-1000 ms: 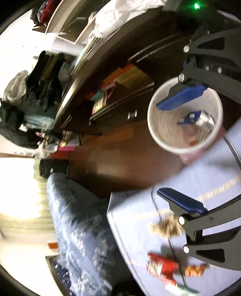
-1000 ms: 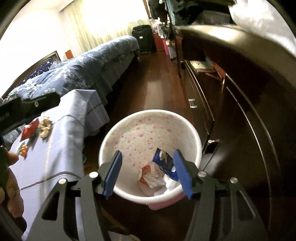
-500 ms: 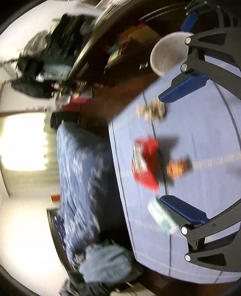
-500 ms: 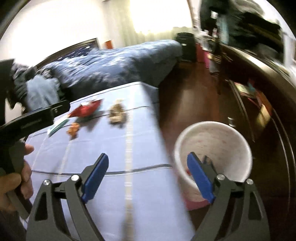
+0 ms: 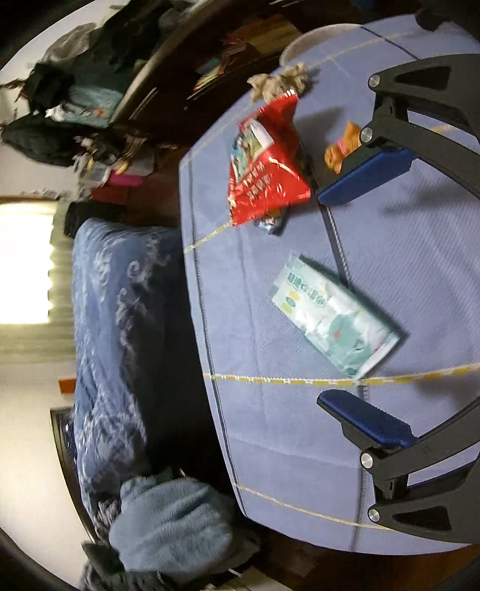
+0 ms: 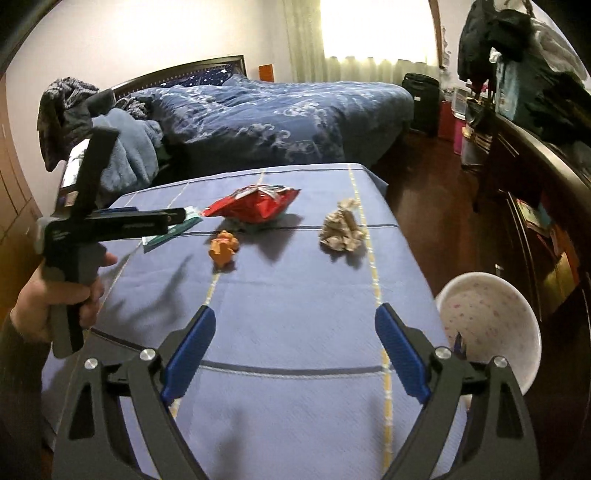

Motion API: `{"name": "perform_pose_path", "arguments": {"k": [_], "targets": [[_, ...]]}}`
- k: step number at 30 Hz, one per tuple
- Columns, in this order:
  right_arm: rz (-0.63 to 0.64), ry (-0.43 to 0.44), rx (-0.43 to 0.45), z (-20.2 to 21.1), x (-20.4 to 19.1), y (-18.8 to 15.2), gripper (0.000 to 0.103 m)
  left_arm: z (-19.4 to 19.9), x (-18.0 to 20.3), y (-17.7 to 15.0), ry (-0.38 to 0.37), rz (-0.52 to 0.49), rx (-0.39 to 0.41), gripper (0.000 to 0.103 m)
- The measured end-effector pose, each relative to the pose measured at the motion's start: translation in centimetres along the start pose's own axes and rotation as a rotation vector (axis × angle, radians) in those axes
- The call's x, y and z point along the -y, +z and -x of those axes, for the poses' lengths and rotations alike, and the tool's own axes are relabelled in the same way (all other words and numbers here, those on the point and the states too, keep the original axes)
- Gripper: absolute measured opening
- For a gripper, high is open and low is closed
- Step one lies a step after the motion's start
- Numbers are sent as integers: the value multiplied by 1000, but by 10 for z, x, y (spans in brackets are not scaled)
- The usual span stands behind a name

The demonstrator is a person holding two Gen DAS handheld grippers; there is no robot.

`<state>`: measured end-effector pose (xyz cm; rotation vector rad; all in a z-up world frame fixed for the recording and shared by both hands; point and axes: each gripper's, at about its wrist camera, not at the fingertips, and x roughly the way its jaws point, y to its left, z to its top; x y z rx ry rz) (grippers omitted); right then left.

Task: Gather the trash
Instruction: 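Move both tools back over the table toward the remaining trash, then grasp the green-and-white wet-wipes packet with the left tool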

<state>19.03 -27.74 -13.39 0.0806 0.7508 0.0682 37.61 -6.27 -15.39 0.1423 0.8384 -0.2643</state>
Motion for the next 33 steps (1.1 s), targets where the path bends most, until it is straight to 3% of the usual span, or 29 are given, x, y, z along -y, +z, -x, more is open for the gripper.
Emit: {"name": "perform_pose_path", "arguments": {"k": [14,18,22,23,27,33], "targets": [[22,13,-7,-18,-14,18,89,-41,-6,3,-50,-95,-90,97],[22,18,-9,-24,-18,23,89,-39,-5,3,-81,-100,-81,87],[25,30,-11,-29,-23,26,89,-33,3,2,-106,-135,-60,54],[24,34,-13,-31,-24,27,89,-32,5,2,-109,-141,-59,50],[14,50,-11,-32,-25,29,89,-29,10,-1,-87,-151,-45,48],[9,47,-17,-42,-25,35,89,-15,-2,-7,-47,-70,-34,45]]}}
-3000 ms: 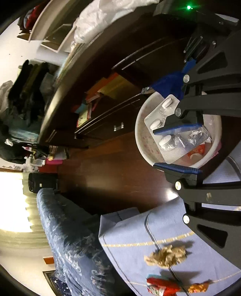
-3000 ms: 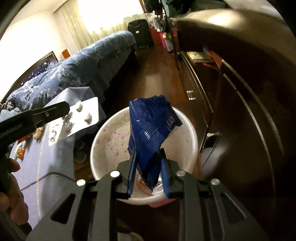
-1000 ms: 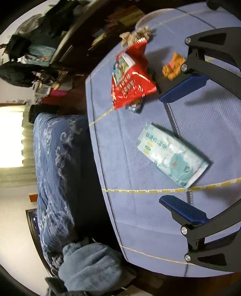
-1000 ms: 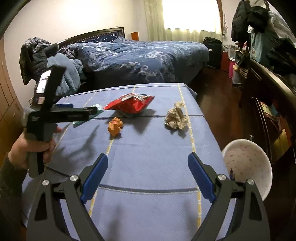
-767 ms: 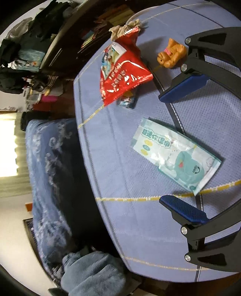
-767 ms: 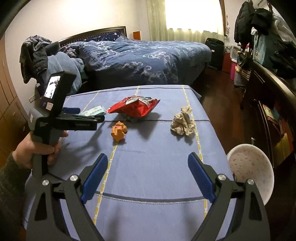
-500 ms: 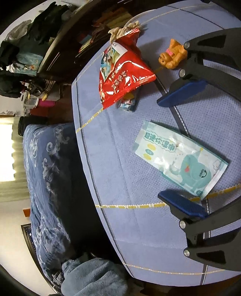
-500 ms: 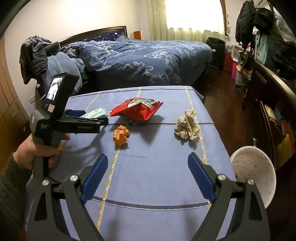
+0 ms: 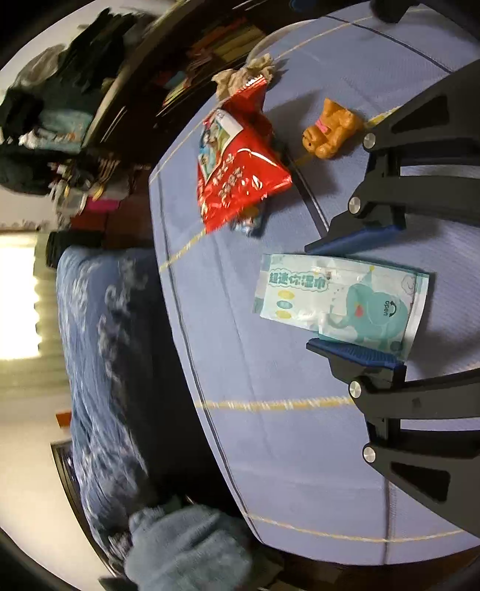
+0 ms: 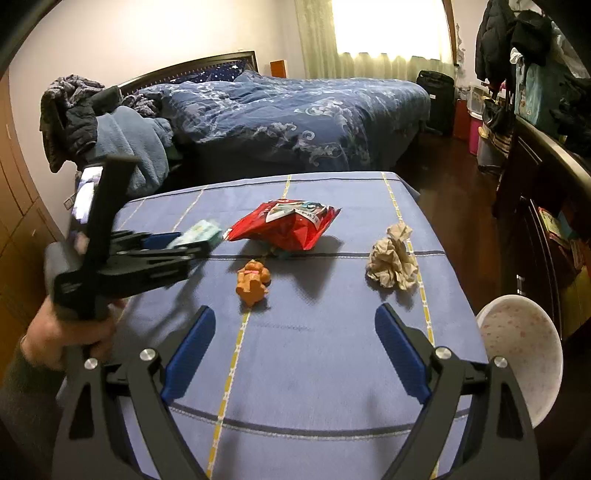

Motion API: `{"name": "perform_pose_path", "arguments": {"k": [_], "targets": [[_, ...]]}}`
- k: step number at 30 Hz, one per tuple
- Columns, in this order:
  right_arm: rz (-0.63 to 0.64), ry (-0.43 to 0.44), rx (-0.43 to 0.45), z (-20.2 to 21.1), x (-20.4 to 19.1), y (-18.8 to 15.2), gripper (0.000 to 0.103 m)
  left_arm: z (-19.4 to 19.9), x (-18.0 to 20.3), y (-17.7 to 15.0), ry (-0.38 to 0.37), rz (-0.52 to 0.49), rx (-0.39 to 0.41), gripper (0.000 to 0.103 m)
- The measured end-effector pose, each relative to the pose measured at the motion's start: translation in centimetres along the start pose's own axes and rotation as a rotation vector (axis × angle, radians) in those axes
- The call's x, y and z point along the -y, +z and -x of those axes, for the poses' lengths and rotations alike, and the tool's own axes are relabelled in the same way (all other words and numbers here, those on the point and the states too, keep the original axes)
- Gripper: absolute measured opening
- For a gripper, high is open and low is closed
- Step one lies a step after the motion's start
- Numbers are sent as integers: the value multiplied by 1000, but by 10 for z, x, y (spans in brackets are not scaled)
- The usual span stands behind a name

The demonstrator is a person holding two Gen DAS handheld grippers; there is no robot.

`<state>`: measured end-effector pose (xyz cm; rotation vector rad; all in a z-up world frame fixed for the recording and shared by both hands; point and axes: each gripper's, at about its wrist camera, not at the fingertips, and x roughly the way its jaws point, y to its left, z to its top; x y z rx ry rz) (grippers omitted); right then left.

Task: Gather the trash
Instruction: 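Grasp the green-and-white wet-wipes packet with the left tool, then grasp the orange toy figure with the right tool while the left tool holds the wipes packet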

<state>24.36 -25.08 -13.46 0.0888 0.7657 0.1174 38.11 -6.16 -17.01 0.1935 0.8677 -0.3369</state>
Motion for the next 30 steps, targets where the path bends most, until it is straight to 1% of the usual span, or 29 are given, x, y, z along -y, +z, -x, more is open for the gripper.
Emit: {"name": "perform_pose_path", "arguments": {"k": [3,5,9,12,15,17,19,20,21,22,27,30], "targets": [[12,-4,-21,-15,-4,5,89,16,-9,-3,27,52,23,45],[21,4,-46,-32,-10,10,89,32,-14,-4,26,80,56,46],[38,30,-108,-66,-26,18,89,57,-15,-7,48,72,106,46],[47,35,-143,-81,-35,19,87,67,-15,-10,46,64,124,46],[61,25,-163,-93,-44,21,80,75,-14,-14,47,65,137,46],[86,3,-155,-96,-50,22,76,78,-16,-16,42,76,144,46],[106,-18,-148,-97,-53,21,59,80,-18,-17,36,93,147,46],[117,-25,-143,-96,-54,20,54,81,-19,-17,35,99,151,46],[120,-14,-137,-95,-55,19,42,83,-19,-19,36,102,153,46],[120,-8,-134,-94,-55,19,33,84,-19,-20,40,106,156,46],[111,8,-136,-88,-54,16,32,98,-16,-26,49,122,176,46],[101,20,-117,-70,-51,10,32,110,-11,-32,38,131,195,46]]}}
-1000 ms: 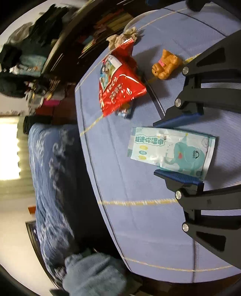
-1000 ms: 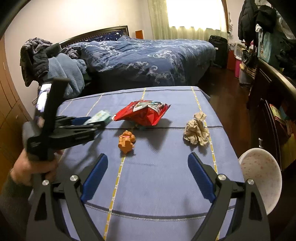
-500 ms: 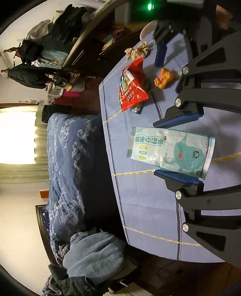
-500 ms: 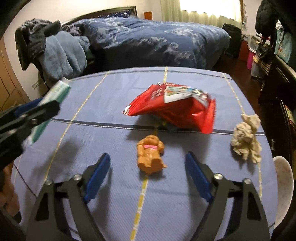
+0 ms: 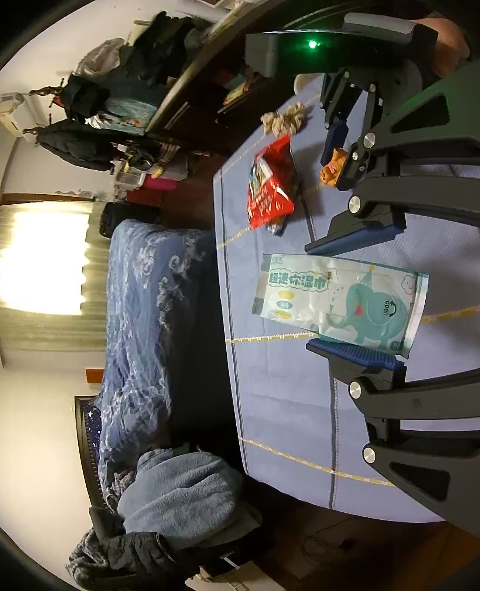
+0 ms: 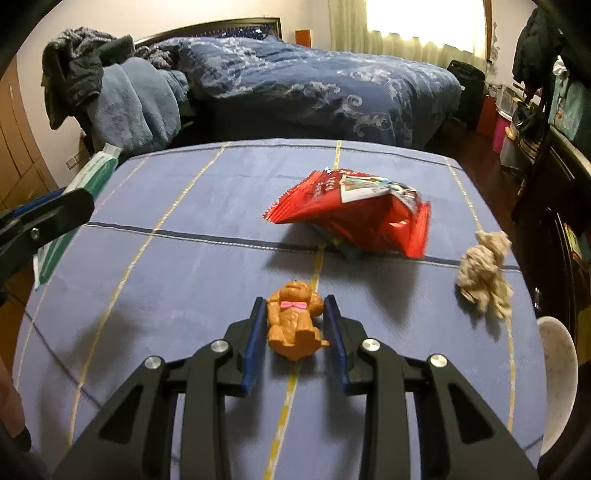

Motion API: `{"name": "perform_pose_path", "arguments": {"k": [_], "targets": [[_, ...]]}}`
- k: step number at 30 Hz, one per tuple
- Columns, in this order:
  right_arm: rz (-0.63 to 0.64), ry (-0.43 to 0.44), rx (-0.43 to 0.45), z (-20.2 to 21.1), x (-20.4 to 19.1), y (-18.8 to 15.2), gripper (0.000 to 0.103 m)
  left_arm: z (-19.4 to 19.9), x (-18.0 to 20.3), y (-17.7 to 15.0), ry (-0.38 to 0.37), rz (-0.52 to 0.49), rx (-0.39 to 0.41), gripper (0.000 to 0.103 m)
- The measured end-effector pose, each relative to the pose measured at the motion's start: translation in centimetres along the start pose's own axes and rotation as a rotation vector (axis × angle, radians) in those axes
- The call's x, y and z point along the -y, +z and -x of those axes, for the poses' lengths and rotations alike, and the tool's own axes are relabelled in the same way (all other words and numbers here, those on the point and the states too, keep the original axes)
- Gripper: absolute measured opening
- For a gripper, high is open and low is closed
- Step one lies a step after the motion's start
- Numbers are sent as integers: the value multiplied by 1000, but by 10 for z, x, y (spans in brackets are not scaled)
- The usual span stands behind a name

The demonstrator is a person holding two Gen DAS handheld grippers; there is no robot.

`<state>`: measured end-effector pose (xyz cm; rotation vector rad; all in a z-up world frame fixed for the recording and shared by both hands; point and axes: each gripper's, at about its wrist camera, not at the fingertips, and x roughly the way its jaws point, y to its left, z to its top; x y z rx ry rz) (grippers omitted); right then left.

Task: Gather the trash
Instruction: 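Grasp the orange toy figure with the right tool while the left tool holds the wipes packet, then carry both items over the wastebasket and open both tools to release them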

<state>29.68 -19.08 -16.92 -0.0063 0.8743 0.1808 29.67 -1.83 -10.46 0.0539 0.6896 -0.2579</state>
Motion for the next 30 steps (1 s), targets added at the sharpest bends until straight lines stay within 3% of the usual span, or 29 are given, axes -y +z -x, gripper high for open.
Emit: {"name": "perform_pose_path", "arguments": {"k": [7,15,30], "targets": [[-11,11,77,56,5,-27,33,35,21,-5,-37,2,45,46],[-60,30,105,100,18,-61,33,67,61,-10,-57,-42,82,47],[-150,-22,153,163,64,-113,33,83,140,-14,-149,-137,90,47]]}}
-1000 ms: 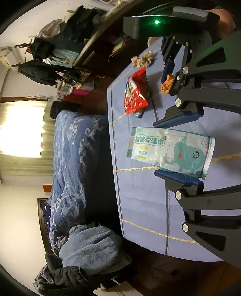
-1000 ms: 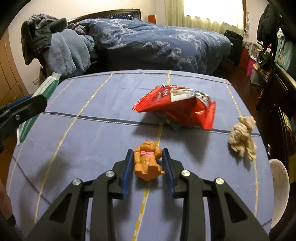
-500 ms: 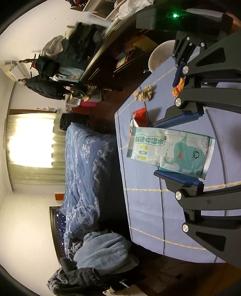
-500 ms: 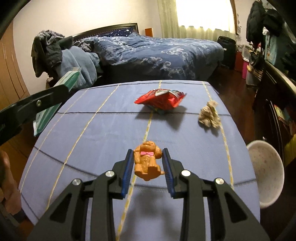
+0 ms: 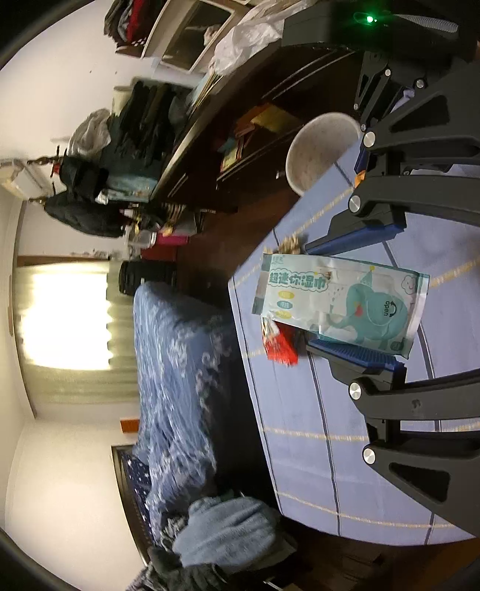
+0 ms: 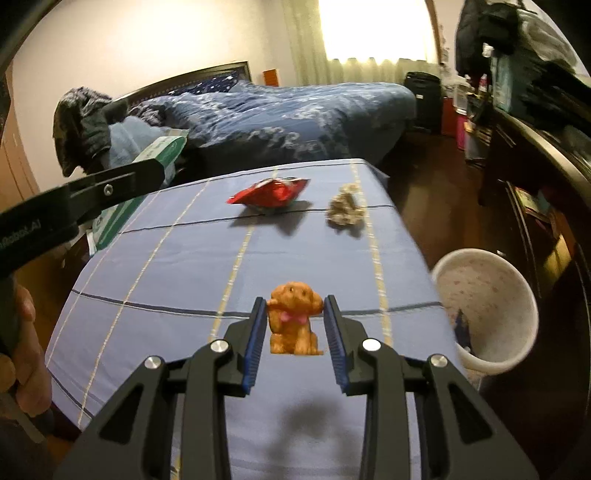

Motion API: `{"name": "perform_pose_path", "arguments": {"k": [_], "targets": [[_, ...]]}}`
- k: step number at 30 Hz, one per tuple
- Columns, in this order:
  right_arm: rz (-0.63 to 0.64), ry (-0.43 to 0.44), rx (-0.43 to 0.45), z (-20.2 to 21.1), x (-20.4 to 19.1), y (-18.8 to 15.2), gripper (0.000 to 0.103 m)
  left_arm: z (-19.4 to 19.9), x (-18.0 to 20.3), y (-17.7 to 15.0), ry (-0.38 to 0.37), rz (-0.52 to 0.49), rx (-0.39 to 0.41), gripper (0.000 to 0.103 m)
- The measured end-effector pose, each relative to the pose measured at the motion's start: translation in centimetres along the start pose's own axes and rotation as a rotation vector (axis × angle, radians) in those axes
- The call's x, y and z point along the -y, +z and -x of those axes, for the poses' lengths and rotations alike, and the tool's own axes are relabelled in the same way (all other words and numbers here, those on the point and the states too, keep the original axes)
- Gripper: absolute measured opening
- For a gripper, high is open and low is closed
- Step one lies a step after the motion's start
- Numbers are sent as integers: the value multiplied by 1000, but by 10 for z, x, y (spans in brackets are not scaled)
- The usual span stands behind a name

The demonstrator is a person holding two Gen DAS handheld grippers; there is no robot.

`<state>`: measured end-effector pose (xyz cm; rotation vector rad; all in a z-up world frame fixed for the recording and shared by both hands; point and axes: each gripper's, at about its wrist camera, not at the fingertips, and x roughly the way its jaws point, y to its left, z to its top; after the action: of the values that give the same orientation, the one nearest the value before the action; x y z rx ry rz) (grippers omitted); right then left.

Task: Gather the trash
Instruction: 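Carry both items over the wastebasket and open both tools to release them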

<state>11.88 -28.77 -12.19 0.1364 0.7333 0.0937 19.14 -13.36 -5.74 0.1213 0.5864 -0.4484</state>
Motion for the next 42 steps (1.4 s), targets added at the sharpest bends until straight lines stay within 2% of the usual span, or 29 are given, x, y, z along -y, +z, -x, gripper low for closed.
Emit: {"name": "perform_pose_path", "arguments": {"k": [8,12,22,35,42], "targets": [[-97,-72,32,19,56,-10,33,-19,48,6,-74,-54,-16,47],[-138,-104,48,25,83,-13,33,-38,73,8,-133,-69,-44,47],[-231,-196,83,34,152,-14,33,-85,131,20,-213,-125,-96,47],[-342,-302,49,-2,242,-14,33,-157,209,30,-284,-228,-160,47],[-361,-339,22,-35,268,-15,34,-189,217,28,-286,-218,-198,48]]}}
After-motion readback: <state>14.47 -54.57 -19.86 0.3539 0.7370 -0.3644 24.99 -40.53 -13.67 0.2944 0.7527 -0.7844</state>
